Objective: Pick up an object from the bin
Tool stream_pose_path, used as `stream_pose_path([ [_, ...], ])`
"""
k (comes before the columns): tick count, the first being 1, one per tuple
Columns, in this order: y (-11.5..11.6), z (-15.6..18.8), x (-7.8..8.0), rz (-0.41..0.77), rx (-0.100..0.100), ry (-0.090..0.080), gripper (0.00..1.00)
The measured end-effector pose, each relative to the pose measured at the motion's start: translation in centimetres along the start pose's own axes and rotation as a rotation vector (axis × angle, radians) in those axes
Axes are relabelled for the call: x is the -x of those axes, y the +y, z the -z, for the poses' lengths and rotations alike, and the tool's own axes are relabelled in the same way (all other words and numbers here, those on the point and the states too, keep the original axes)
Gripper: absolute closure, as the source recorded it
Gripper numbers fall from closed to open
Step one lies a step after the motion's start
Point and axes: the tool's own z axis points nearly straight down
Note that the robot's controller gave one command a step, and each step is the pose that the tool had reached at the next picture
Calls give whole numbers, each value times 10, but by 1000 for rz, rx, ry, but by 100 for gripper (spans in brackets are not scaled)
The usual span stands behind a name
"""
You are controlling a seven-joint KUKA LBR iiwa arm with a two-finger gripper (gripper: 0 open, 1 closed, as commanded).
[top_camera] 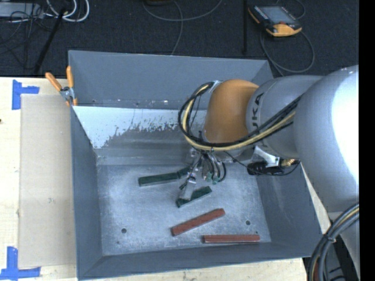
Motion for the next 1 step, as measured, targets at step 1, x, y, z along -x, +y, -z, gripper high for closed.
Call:
stream_pose_path([
  [1, 0, 1, 1, 0, 1, -7, 100],
])
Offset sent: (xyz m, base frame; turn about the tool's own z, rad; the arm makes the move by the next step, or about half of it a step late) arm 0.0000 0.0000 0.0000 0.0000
